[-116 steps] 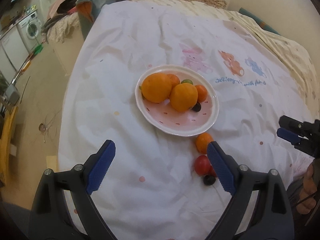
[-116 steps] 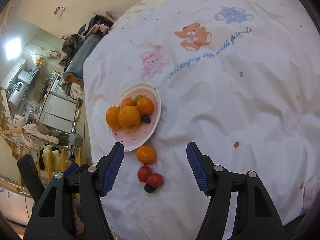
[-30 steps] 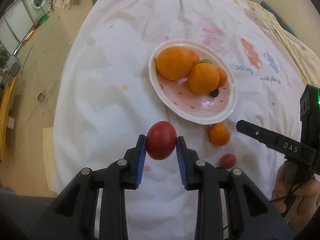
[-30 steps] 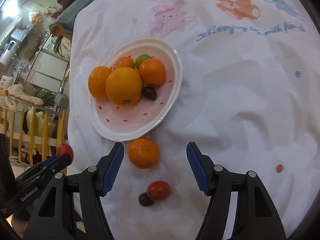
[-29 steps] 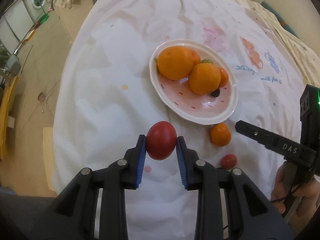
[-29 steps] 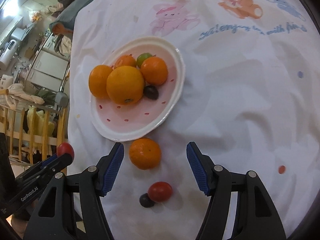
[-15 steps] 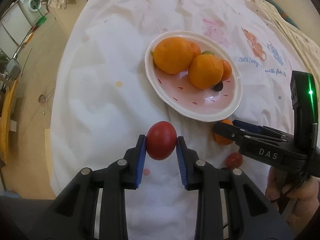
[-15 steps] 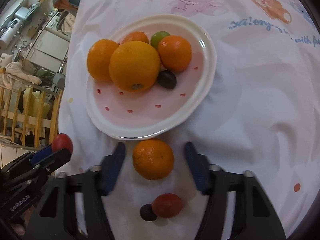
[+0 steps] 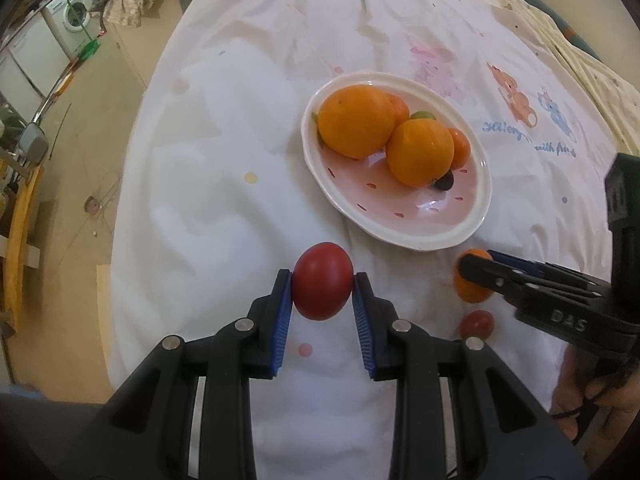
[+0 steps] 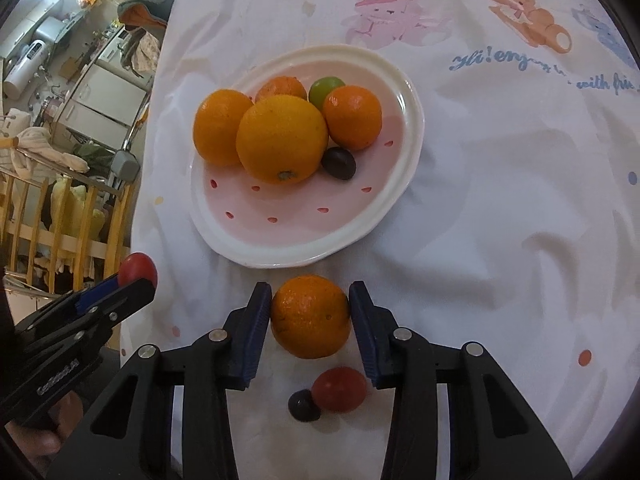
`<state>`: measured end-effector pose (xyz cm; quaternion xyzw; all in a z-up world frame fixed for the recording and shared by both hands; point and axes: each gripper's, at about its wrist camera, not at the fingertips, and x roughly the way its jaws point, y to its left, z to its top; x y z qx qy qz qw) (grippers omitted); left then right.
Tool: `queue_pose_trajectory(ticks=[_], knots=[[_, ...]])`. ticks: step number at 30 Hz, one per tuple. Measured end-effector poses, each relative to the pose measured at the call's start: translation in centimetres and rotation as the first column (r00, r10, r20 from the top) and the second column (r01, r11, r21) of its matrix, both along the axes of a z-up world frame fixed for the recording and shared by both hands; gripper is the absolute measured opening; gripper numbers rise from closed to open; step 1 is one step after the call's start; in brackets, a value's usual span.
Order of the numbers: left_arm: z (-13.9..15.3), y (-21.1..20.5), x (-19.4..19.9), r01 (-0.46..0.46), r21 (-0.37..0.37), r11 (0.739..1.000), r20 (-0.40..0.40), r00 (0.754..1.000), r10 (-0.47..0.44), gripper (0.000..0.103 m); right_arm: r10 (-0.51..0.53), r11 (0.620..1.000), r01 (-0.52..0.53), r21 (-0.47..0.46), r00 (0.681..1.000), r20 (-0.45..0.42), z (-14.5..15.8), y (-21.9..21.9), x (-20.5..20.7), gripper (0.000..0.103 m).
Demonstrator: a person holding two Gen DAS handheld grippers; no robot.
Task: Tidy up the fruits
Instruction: 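Carry the tomato and mandarin over the pink plate with both tools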
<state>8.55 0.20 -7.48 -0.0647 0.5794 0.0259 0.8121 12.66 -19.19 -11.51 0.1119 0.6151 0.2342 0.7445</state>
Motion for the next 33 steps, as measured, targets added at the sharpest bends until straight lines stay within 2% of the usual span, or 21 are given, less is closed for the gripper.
queue_pose_trajectory(ticks=[7, 11, 15, 19, 26, 33], knots=[[0.3, 0.4, -0.6, -0.016, 0.004, 1.0, 0.027, 1.0, 0.016, 0.026, -0.021, 1.0, 0.02, 0.017, 0.999, 0.026, 1.6, -1.5, -1.8, 0.042], [1.5, 0.9, -1.3, -0.027, -0.05, 0.998, 0.095, 0.995, 0.032, 0.026, -0.038, 0.999, 0.036, 0.034, 0.998, 0.051, 3.2, -2.4, -2.7, 0.042], [3.0, 0.6, -2.2, -0.008, 0.019, 1.0, 0.176, 0.984, 0.005, 0.026, -0.073, 0.996, 0.069, 0.063, 0.995, 0.066, 4.4, -3.6, -3.8, 0.042], [3.3, 0.3, -2.9, 0.007, 0.052, 0.999, 0.185, 0.983, -0.016, 0.026, -0.108, 0.991, 0.101, 0.084, 0.991, 0.076, 5.4, -4.8, -5.0, 0.042], [5.3, 0.3, -4.1, 0.009, 0.063, 0.998, 0.227, 0.974, -0.023, 0.026, -0.16, 0.98, 0.145, 0.135, 0.982, 0.105, 7.4, -6.5, -6.5, 0.042], [7.7, 0.2, -4.2, 0.009, 0.06, 0.998, 0.264, 0.964, -0.024, 0.026, -0.205, 0.969, 0.174, 0.177, 0.962, 0.18, 10.0, -8.0, -7.3, 0.042]])
